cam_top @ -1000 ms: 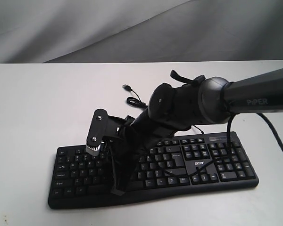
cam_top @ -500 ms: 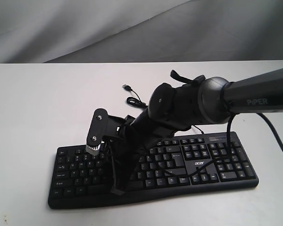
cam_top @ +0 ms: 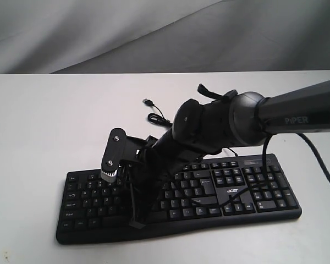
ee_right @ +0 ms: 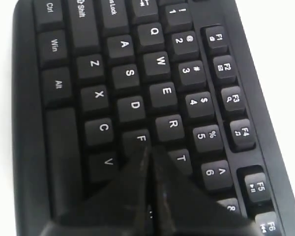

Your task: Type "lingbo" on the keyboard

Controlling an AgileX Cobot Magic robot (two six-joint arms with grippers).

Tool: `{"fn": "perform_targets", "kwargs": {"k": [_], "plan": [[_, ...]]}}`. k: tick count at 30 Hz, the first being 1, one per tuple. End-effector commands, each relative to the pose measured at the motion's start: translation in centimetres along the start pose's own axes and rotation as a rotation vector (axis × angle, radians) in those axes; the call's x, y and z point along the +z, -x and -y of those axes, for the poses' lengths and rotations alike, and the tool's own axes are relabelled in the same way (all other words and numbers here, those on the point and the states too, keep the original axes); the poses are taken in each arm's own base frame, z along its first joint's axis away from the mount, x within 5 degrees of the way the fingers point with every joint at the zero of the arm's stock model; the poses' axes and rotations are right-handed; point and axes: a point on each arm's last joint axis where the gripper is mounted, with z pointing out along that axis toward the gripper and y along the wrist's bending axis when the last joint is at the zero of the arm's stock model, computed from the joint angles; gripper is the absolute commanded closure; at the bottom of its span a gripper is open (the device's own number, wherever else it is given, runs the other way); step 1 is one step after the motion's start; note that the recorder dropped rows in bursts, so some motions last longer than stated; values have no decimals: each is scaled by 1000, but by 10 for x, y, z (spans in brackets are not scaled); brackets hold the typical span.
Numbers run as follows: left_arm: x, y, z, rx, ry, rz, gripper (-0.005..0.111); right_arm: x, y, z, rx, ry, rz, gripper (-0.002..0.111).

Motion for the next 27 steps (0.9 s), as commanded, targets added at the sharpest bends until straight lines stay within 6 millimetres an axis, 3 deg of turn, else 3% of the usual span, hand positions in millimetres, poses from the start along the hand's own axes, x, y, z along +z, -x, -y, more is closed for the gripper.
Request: {"fn": "perform_targets", "kwargs": {"k": [1, 8, 14, 27], "plan": [[0, 0, 0, -2, 0, 10, 106, 0, 3, 1, -6, -8, 10, 108], [0, 0, 0, -2, 0, 10, 106, 7, -2, 0, 2, 7, -4, 108], [0, 0, 0, -2, 0, 10, 106, -15, 10, -5, -17, 20, 15, 108], [0, 0, 0, -2, 0, 10, 106, -14, 3, -11, 2, 78, -41, 108]]}}
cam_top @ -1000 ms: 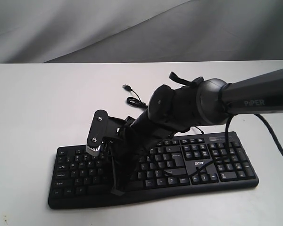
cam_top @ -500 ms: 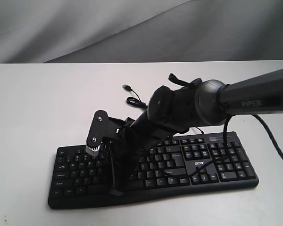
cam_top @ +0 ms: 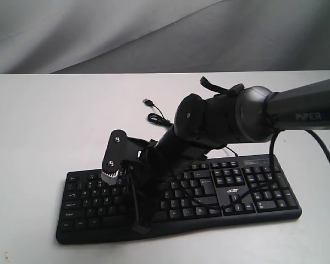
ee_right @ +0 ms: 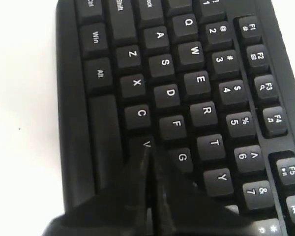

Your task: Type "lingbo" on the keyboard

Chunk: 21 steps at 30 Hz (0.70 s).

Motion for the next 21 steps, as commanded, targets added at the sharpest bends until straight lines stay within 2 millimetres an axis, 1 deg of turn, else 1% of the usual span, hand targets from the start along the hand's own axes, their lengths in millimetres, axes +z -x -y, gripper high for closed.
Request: {"fn": "perform_targets", "kwargs": {"k": [1, 5, 8, 21], "plan": [[0, 0, 0, -2, 0, 10, 106, -2, 1, -3, -17, 8, -9, 108], [0, 0, 0, -2, 0, 10, 106, -1, 0, -3, -16, 10, -11, 108], [0, 0, 0, -2, 0, 10, 106, 5, -3, -1, -13, 2, -20, 108], [0, 0, 0, -2, 0, 10, 106, 4, -2, -1, -15, 1, -15, 108]]}}
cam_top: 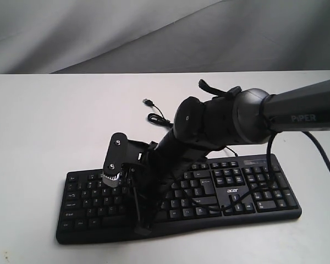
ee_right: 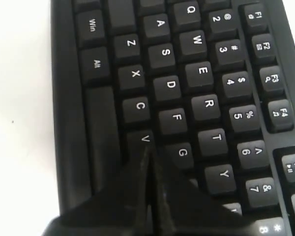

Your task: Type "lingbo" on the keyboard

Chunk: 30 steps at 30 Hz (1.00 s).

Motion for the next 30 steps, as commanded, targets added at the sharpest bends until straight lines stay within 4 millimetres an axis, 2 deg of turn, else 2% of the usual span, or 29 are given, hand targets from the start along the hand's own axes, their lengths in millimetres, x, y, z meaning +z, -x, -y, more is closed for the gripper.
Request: {"fn": "perform_targets", "kwargs": {"k": [1, 9, 18, 30], "plan": [[0, 0, 0, -2, 0, 10, 106, 0, 1, -2, -8, -2, 1, 108], [0, 0, 0, -2, 0, 10, 106, 12, -5, -1, 9, 18, -19, 108], [0, 0, 0, -2, 0, 10, 106, -21, 7, 1, -42, -51, 15, 108], [0, 0, 0, -2, 0, 10, 106, -43, -21, 31, 35, -86, -9, 108]]}}
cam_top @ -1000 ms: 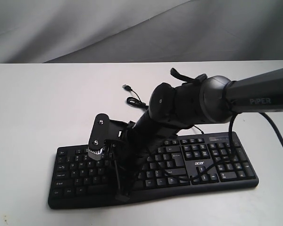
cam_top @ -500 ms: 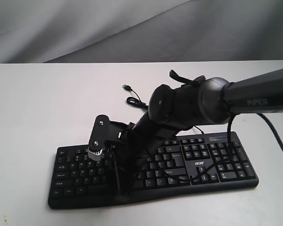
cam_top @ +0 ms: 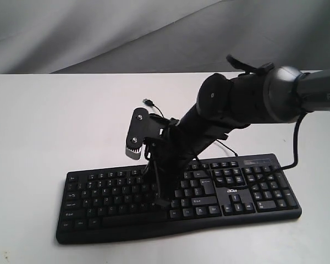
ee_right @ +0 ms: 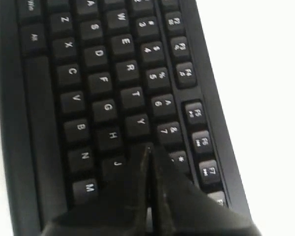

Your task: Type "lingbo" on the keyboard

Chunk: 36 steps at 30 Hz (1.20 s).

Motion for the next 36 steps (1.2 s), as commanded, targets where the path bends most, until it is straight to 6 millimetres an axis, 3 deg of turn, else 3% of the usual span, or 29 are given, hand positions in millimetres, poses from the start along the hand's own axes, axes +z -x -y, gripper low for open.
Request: {"fn": "perform_targets", "kwargs": {"k": [1, 36], "plan": [[0, 0, 0, -2, 0, 10, 106, -8, -10, 6, 29, 19, -12, 108], [0, 0, 0, -2, 0, 10, 106, 5, -24, 12, 23, 34, -52, 108]]}}
